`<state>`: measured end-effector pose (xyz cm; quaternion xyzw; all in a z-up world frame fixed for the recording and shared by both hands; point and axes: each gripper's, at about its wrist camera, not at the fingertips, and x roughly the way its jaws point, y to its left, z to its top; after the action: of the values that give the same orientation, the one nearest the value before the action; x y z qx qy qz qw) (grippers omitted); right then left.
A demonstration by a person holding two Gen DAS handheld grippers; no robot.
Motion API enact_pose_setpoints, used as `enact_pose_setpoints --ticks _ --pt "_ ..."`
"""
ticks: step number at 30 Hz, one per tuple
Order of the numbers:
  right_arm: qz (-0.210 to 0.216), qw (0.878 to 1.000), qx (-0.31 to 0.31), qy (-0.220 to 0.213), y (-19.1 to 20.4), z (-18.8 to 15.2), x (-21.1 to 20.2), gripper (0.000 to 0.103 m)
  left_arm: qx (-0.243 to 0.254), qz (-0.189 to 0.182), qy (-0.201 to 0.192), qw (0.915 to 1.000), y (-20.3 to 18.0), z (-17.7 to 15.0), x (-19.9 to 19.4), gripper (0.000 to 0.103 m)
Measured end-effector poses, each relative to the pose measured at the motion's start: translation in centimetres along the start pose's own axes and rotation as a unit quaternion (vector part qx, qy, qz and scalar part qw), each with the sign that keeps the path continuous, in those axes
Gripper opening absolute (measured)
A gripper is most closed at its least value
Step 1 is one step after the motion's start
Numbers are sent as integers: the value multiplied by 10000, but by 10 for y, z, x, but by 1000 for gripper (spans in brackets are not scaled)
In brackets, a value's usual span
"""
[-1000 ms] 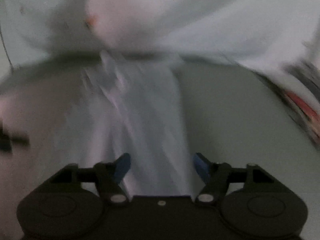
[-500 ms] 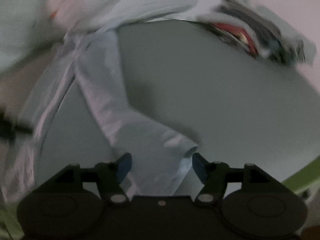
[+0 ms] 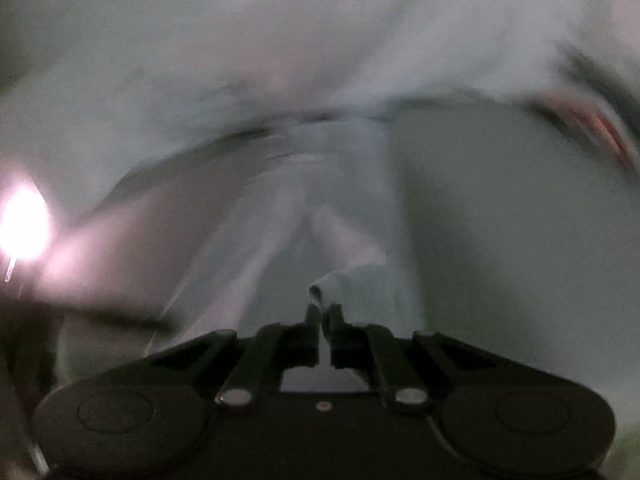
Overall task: Fold clothes
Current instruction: 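Smooth the folded shirt strip with the right gripper and release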
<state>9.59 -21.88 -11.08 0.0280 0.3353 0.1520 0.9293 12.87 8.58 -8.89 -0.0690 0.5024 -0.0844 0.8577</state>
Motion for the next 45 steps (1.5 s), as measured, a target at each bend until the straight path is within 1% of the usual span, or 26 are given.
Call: enact_pose_setpoints --ticks 1,3,6,8,10,11,13,14,16,19,20,23,27,28,29,30,31,33,34,36,39,40,41,42,43,45 --pt "113 9988 -477 72 19 -4 3 4 -82 24 -26 10000 3 -3 -3 103" --pt "211 9925 -1165 317 51 -23 21 5 -246 74 -76 9996 9 -9 -10 103" --pt "231 9864 -1473 699 68 -43 40 5 -417 144 -108 9990 14 -20 -18 103" --pt "267 9850 -1594 607 70 -45 30 5 -456 173 -146 9987 14 -26 -23 103" --pt "291 9873 -1498 438 62 -38 16 5 -481 188 -191 9985 11 -31 -27 103" --pt "350 9901 -1298 413 54 -36 11 5 -504 191 -194 9984 11 -34 -28 103" --pt "413 9932 -963 517 41 -37 16 5 -575 175 -141 9981 10 -38 -27 103" --pt "396 9926 -940 657 38 -44 22 5 -616 167 -107 9979 10 -41 -27 103" --pt "316 9908 -1100 726 37 -51 22 5 -623 156 -93 9979 8 -42 -29 103" --pt "634 9964 -553 137 30 -38 -7 5 -475 143 -237 9985 1 -42 -36 103" --pt "723 9969 -299 76 25 -35 -10 5 -461 145 -231 9986 -1 -42 -35 103" --pt "748 9955 -406 411 27 -40 0 5 -577 87 -26 9983 -3 -42 -25 103" --pt "758 9902 -687 948 35 -51 13 6 -579 35 -2 9983 -6 -39 -24 103" --pt "760 9883 -757 1081 37 -53 16 13 -559 55 -24 9984 -6 -38 -24 103" --pt "762 9862 -826 1215 39 -56 19 27 -569 66 -32 9984 -6 -38 -25 103" --pt "763 9839 -896 1348 40 -59 23 35 -609 70 -33 9981 -4 -37 -25 103" --pt "674 9851 -964 1256 41 -56 18 41 -670 59 -28 9977 -2 -35 -24 103" --pt "519 9875 -1000 1106 38 -47 15 44 -795 41 -18 9968 2 -31 -21 103" --pt "461 9886 -962 1061 34 -42 17 50 -859 33 -12 9963 5 -29 -19 103" --pt "402 9921 -739 928 19 -27 23 54 -964 18 -8 9953 9 -23 -14 103" --pt "356 9957 -367 769 -1 -6 38 54 -1016 3 -41 9948 13 -10 -8 103" --pt "374 9966 -235 697 -8 2 42 47 -1025 -21 -59 9947 15 -2 -5 103" --pt "414 9971 -165 610 -14 10 44 22 -1035 -45 -77 9946 17 5 -2 103" --pt "421 9977 -115 515 -18 19 47 13 -1042 -67 -94 9945 19 12 0 103" --pt "398 9982 -75 449 -20 29 54 10 -1035 -77 -105 9945 21 20 4 103" --pt "349 9989 5 318 -24 50 68 10 -1010 -93 -119 9948 26 36 12 103"
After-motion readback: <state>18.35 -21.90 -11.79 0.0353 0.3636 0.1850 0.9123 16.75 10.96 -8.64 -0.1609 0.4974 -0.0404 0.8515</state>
